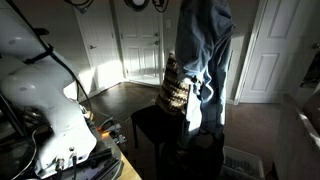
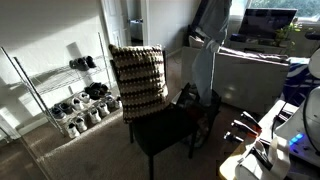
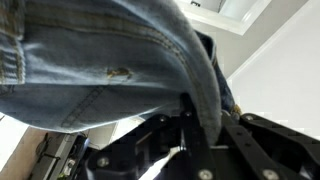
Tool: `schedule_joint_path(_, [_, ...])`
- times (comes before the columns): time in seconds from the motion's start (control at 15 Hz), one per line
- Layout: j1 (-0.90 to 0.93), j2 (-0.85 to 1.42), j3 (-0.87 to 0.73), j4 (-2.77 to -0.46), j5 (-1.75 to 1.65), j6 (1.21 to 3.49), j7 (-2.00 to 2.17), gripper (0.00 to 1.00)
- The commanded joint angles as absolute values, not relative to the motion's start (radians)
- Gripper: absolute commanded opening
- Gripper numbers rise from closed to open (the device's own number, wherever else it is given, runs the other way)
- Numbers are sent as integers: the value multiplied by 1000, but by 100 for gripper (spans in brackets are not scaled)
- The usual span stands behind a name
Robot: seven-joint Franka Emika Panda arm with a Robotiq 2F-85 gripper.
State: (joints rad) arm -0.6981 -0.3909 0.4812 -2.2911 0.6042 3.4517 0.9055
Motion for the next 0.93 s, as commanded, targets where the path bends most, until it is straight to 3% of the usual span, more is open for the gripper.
schedule_joint_path(0.0, [-597,-425,378,-2355,565,3463,936,2])
schedule_joint_path(0.4, [-470,-451,237,-2459,521,3463,913,2])
schedule_joint_path(0.87, [-192,-541,-11,-2635,475,3425,749,2])
